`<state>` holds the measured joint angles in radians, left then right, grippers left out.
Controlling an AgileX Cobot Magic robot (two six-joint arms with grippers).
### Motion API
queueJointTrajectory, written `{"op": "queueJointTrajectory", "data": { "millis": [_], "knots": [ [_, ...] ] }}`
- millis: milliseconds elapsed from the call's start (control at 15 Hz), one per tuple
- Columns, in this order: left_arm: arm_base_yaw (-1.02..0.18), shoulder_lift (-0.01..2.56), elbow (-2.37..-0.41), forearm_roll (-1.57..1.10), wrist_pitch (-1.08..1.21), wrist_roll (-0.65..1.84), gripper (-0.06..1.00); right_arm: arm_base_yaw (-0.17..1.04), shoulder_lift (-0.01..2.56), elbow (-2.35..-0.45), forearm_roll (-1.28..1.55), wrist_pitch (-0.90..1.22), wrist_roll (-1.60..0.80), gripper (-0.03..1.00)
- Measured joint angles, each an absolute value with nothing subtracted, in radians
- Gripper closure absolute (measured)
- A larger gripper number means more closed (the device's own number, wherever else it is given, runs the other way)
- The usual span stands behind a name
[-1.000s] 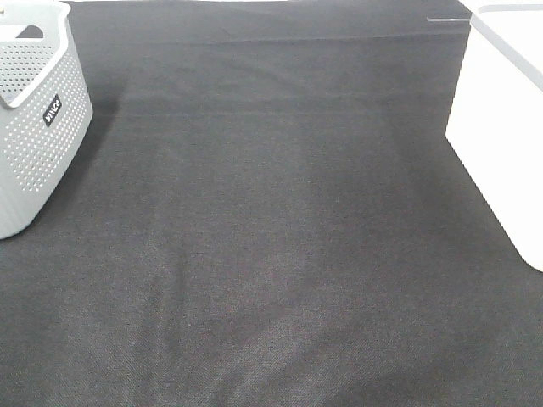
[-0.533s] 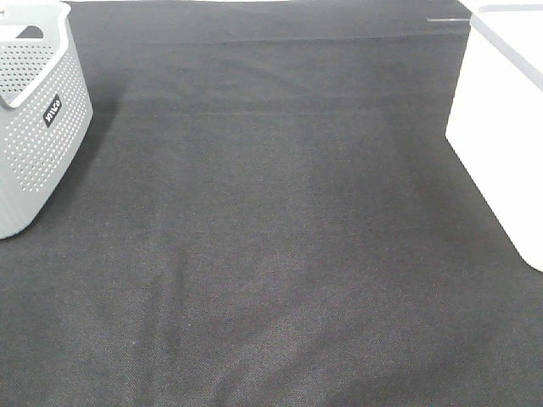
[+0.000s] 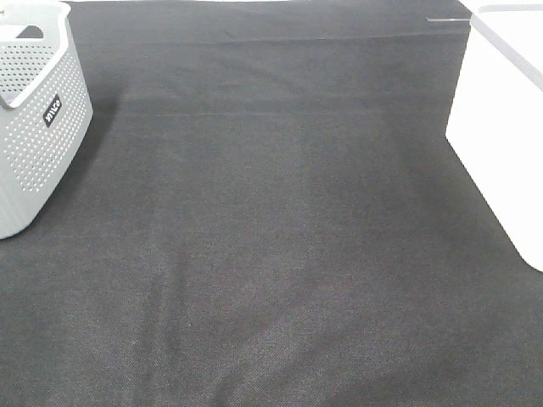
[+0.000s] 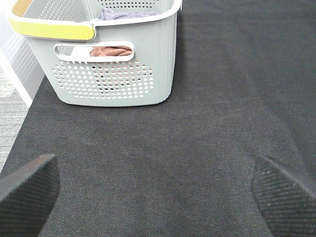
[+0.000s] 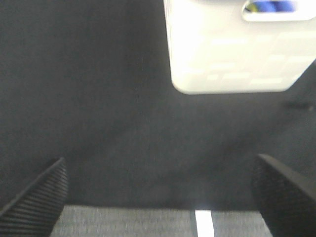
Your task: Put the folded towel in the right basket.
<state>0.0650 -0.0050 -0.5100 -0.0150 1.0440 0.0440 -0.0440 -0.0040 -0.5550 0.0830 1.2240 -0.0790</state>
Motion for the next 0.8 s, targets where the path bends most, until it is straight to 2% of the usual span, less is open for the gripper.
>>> {"op": "queueJointTrajectory", "data": {
  "millis": [800],
  "knots": [
    [0.065,-0.005,-0.51,-0.015,1.044,0.044,-0.05,-0.044,-0.003,-0.455,0.137,1.109,-0.101,0.0]
  ]
}}
